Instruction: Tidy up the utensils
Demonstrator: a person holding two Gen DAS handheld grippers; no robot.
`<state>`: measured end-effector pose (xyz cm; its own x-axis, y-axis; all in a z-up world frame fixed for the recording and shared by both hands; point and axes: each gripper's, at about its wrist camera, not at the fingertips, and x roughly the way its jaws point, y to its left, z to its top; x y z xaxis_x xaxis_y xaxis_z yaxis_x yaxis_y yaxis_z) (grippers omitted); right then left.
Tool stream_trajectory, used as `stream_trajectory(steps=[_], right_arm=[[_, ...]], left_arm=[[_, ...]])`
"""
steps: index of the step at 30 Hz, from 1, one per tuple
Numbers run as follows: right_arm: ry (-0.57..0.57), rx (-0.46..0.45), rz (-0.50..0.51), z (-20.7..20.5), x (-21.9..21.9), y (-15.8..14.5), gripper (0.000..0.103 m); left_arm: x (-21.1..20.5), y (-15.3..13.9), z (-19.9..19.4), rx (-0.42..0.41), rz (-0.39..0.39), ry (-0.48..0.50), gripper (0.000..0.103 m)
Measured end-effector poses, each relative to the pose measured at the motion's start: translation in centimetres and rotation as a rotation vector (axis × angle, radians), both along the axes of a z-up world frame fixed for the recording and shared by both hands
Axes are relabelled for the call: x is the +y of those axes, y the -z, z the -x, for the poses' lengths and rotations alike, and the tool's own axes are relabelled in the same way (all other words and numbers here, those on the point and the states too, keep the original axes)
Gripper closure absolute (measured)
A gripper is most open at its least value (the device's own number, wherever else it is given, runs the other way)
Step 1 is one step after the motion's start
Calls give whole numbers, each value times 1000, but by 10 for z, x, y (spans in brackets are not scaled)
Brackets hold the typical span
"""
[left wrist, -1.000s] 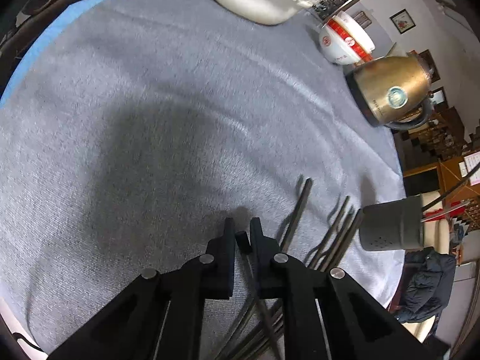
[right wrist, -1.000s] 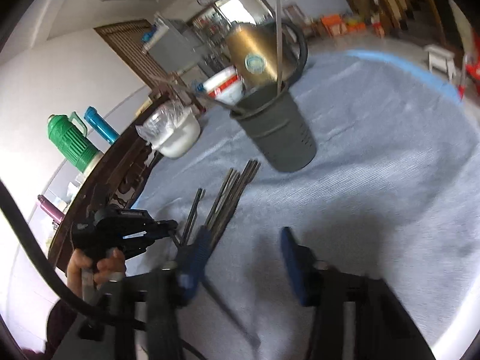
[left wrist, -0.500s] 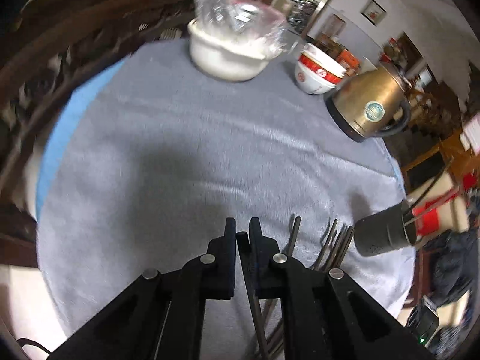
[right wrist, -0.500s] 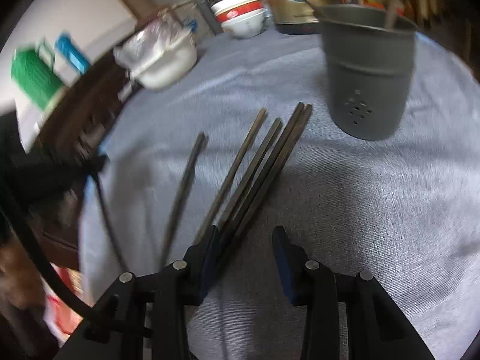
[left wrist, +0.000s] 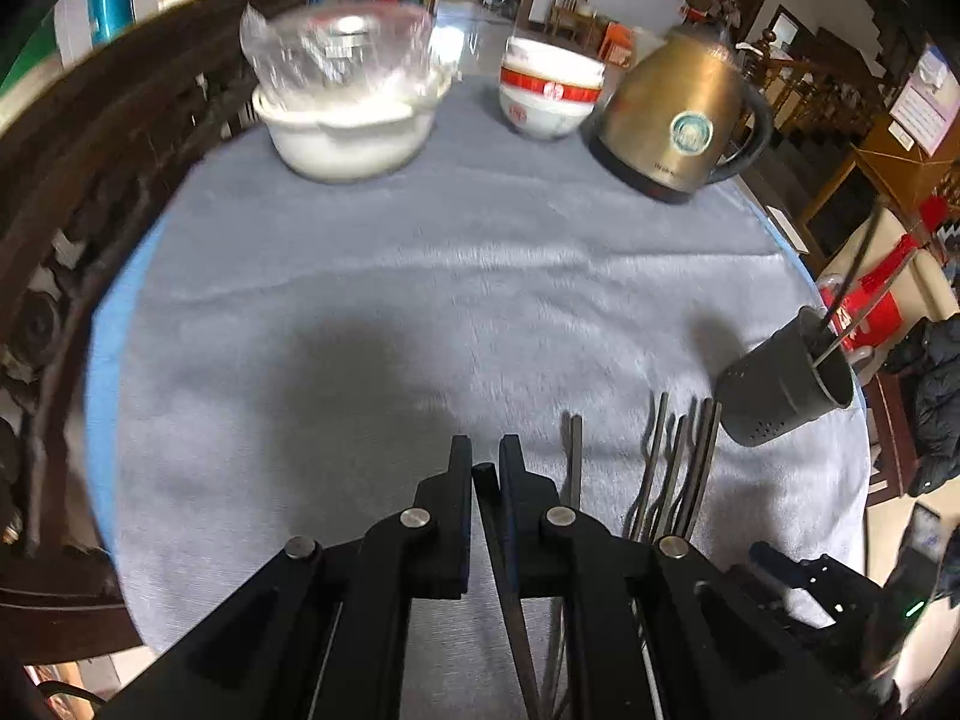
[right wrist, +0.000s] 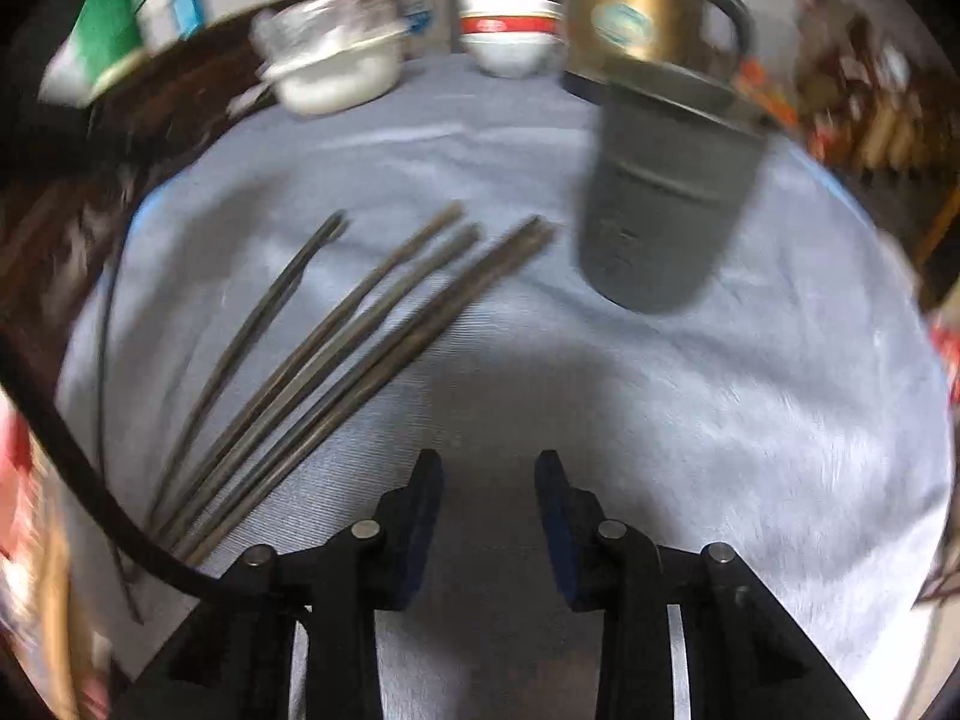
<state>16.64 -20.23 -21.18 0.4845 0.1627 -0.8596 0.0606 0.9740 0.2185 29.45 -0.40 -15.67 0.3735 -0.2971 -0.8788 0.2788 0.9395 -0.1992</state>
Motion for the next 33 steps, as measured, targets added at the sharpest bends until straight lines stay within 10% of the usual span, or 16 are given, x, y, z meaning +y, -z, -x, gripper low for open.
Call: stream_trajectory(steps=[11, 25, 29, 33], right_arm=[[225, 11, -253, -37, -42, -6, 66], [293, 111, -134, -57, -11, 5, 69], [258, 104, -157, -60, -4, -1, 96], [221, 50, -191, -55, -3, -2, 100]], left_arm=[[16, 39, -7, 113, 29, -70, 94], [-5, 71, -7, 239, 7, -50, 94], [-11, 71, -7, 221, -17, -63, 94], [-11, 72, -10, 207, -16, -73, 96]])
